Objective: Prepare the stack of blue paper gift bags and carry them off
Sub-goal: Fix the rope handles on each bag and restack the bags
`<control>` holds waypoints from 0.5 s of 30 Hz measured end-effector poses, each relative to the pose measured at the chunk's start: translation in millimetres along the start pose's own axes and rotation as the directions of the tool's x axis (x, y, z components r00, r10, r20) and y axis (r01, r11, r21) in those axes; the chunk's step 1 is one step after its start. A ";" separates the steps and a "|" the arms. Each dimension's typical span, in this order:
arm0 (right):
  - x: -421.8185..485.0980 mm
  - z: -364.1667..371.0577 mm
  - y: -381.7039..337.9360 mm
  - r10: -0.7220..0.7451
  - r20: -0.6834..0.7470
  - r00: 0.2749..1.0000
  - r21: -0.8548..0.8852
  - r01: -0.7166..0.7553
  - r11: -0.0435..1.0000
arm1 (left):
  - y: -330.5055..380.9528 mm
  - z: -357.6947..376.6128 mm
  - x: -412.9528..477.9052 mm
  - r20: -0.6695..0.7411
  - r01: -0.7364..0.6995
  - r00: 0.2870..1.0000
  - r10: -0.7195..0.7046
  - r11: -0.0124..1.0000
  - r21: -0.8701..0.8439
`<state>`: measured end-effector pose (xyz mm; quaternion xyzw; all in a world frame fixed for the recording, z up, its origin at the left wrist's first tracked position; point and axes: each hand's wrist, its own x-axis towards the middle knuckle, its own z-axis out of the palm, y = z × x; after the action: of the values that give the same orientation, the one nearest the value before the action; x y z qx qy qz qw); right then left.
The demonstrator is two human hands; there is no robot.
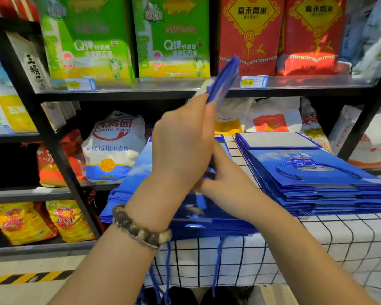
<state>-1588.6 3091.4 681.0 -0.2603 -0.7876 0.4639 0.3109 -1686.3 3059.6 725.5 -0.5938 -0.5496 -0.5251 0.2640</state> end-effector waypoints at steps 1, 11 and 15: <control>2.7 4.3 -2.9 -0.029 0.025 0.999 -0.015 0.030 0.999 | 4.1 -3.2 4.3 -0.048 0.033 0.998 -0.036 0.998 -0.061; 7.7 -22.5 -5.7 -0.159 0.006 0.987 -0.510 0.140 0.849 | -16.8 -8.4 -4.6 0.155 0.548 0.766 -0.624 0.508 -0.664; 0.5 -35.3 0.6 -0.084 0.113 0.990 -0.632 0.137 0.763 | -31.5 -9.3 -28.1 0.184 0.696 0.656 -0.732 0.493 -0.523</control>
<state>-1563.1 3112.1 693.9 -0.2854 -0.9237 0.1597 0.1998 -1714.4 3048.8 694.4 -0.3449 -0.5605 -0.7392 -0.1428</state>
